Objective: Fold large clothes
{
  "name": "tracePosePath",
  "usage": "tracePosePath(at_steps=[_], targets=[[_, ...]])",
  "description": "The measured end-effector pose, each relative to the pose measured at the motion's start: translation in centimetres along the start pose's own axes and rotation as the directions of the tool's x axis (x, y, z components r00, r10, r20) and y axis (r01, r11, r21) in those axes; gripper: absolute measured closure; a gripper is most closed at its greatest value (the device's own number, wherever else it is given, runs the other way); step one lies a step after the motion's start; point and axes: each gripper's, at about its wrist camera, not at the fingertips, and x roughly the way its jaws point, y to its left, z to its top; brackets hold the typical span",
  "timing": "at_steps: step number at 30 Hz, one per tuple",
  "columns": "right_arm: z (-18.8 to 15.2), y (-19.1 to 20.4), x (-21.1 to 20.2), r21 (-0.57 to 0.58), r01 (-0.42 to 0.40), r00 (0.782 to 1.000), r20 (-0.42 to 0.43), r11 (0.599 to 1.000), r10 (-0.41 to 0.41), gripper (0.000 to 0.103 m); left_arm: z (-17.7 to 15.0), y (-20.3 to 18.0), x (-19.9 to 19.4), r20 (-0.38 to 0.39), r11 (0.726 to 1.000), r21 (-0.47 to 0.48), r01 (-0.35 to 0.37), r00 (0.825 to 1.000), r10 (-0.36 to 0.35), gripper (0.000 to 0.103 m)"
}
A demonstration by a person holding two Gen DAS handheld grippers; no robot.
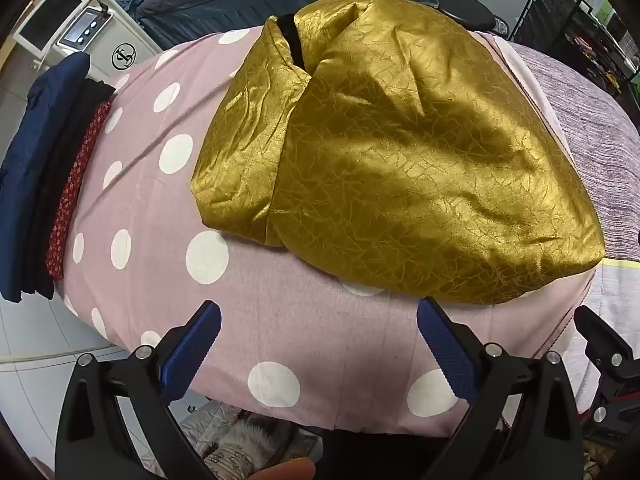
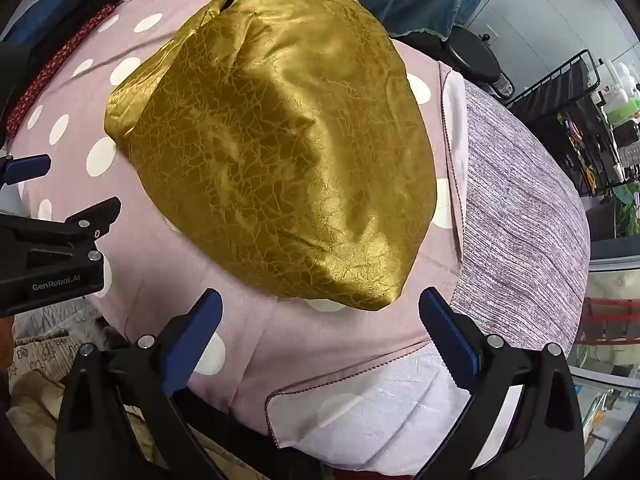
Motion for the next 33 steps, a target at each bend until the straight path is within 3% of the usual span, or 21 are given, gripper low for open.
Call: tracePosePath(at_steps=[33], targets=[[-1.2,0.3,-0.2,0.001,-0.004,1.000,-0.006,1.000,0.004,0.006,-0.7,-0.1,1.0,-0.035,1.000,0.016,0.009,0.999,-0.009,0.007]])
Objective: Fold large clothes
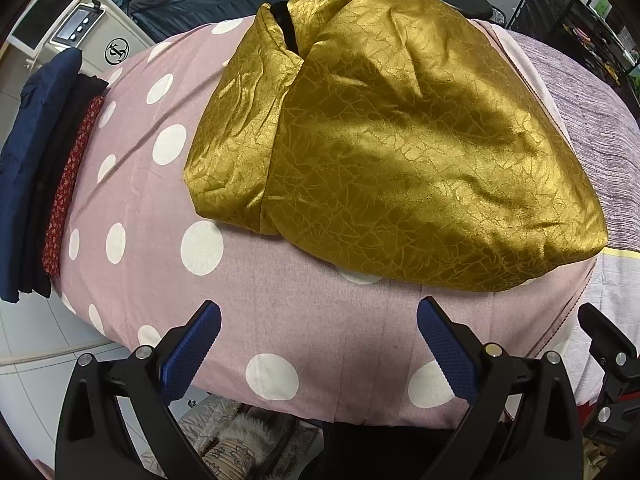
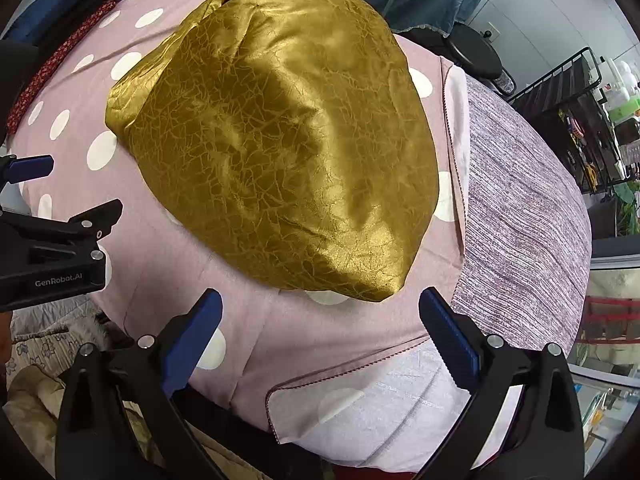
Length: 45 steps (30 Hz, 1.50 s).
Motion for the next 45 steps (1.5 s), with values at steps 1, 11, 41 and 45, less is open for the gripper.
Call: tracePosePath(at_steps=[1,11,41,45], targets=[[0.1,-0.1,0.0,0.001,-0.001,1.000,-0.001,1.000,0.001,0.006,0.0,0.0,0.0,0.000,1.000,-0.001,0.001,1.000,-0.001,0.007],[0.3,0.1,0.8,-0.001,-0.003,1.000,-0.007,1.000,0.003,0.006,0.0,0.0,0.0,-0.001,1.000,-0.002,0.007,1.000,-0.007,0.007],[0.1,0.2,0.9,-0.003,-0.003,1.000,-0.011,1.000,0.003,0.006,0.2,-0.4,0.0,-0.001,0.999,0.009,0.034,0.999,-0.034,0.007],[0.0,0.2,1.2,-0.002,-0.004,1.000,-0.014,1.000,0.004,0.006,0.3,-0.5,0.0,-0.003,0.999,0.010,0.034,0.999,-0.034,0.007]])
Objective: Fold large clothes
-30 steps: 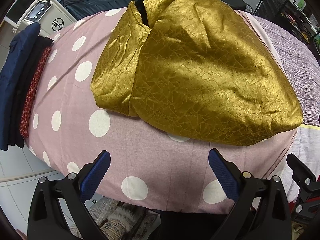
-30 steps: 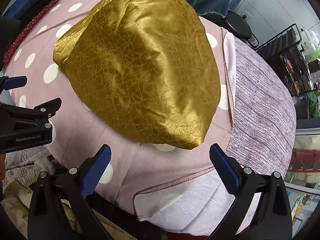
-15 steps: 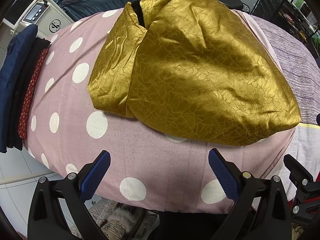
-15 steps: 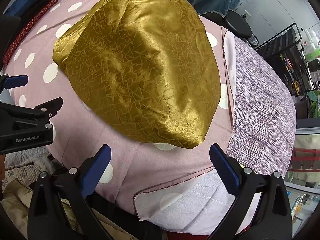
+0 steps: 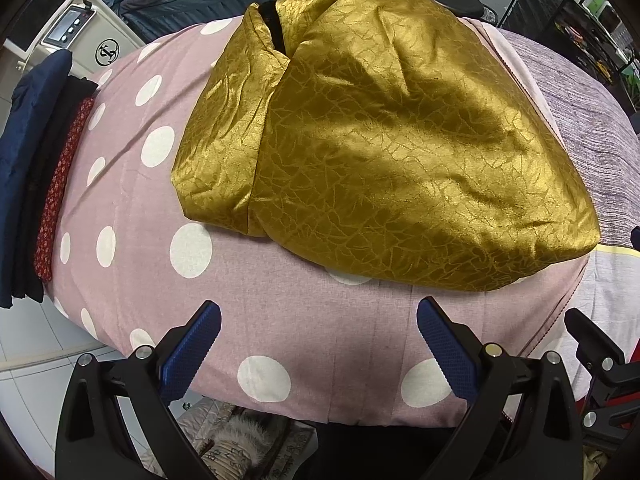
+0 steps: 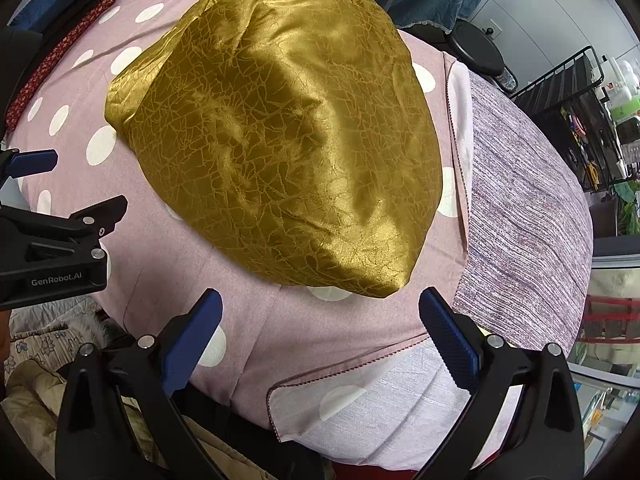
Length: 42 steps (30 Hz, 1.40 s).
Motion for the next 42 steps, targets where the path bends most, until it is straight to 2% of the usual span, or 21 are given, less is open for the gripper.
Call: tracePosePath(at_steps=[31,35,38,42], targets=[[0.4,-0.1,1.1,0.003,-0.013,0.999,-0.034,1.000,0.013,0.006,0.3,0.1,1.0,-0.026,1.000,-0.003,0.022,0.999,-0.022,0.007],[0.4,-0.4,1.2,0.015,-0.023,0.999,-0.023,1.000,0.023,0.006,1.0,0.3,0.7,0.005,0.996,-0.019,0.082,0.997,-0.082,0.007],[0.2,-1.4,0.9,0.050,-0.036,0.999,0.011,0.998,0.036,0.006,2.8,0.6,-0.1,0.057,0.990,-0.016,0.142,0.988,-0.141,0.007],[-0.1,-3.8,0.9,0.139,-0.061,0.998,0.037,0.988,0.056,0.006,7.4,-0.6,-1.3,0.150,0.981,0.084,0.177,0.971,-0.188,0.007]])
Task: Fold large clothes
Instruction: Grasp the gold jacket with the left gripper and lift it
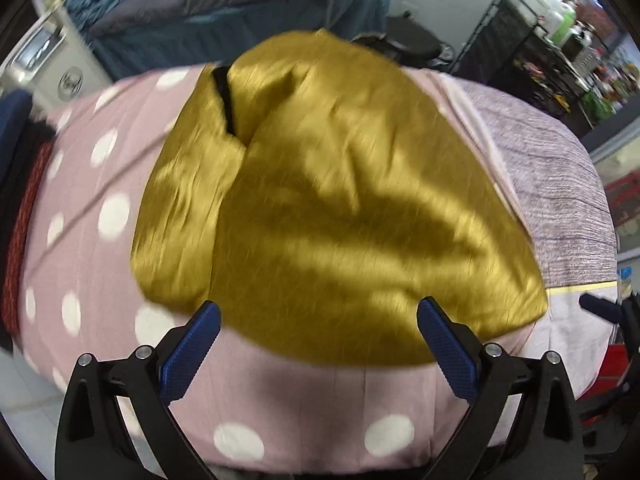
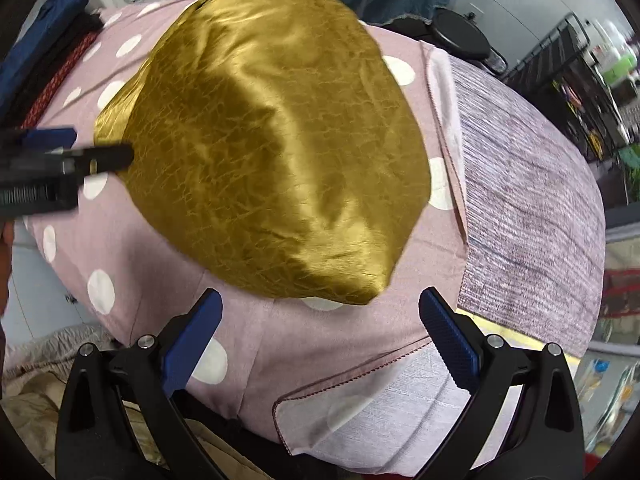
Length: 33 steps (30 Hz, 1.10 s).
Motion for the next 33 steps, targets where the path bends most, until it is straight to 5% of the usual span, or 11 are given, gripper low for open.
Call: tracePosePath(at_steps=[5,9,14,16,19,25,33], targets=[[-0.9,-3.5,0.1,0.120,-0.003,1.000,-0.002,0.993,0.003,0.006,7.9,-1.8,3.2,0.047,0.988,0.143,-0.050,0.998,0.044,0.006],[-1.9,-6.0,-0.3,0.211,0.012,1.000,0.009,0.978,-0.014,0.006,12.3,-2.5,7.6,0.003,0.977,0.205,-0.059,0.998,0.060,0.011],[-3.2,-8.3,-0.5,0.310,0.015,1.000,0.013,0.951,-0.020,0.006,13.7,-3.5,10.1,-0.059,0.962,0.275,0.004,0.998,0.013,0.066],[-3.3,-8.8,-0.4,0.330,0.012,1.000,0.017,0.944,-0.019,0.006,12.8,-3.8,9.4,-0.050,0.953,0.302,0.010,0.999,0.005,0.089],[-3.2,-8.9,-0.6,0.346,0.001,0.999,0.032,0.938,-0.013,0.006,10.7,-3.6,6.4,0.007,0.940,0.339,0.030,0.999,-0.035,0.094],[-2.4,-8.2,-0.8,0.322,-0.033,0.997,0.072,0.946,0.010,0.006,3.0,-0.1,0.0,0.019,0.943,0.314,0.108,0.993,-0.120,0.096],[-1.5,-6.9,0.1,0.275,-0.090,0.995,0.069,0.957,0.074,0.006,-10.7,9.4,-1.6,-0.140,0.993,0.027,0.117,0.984,-0.112,0.096]])
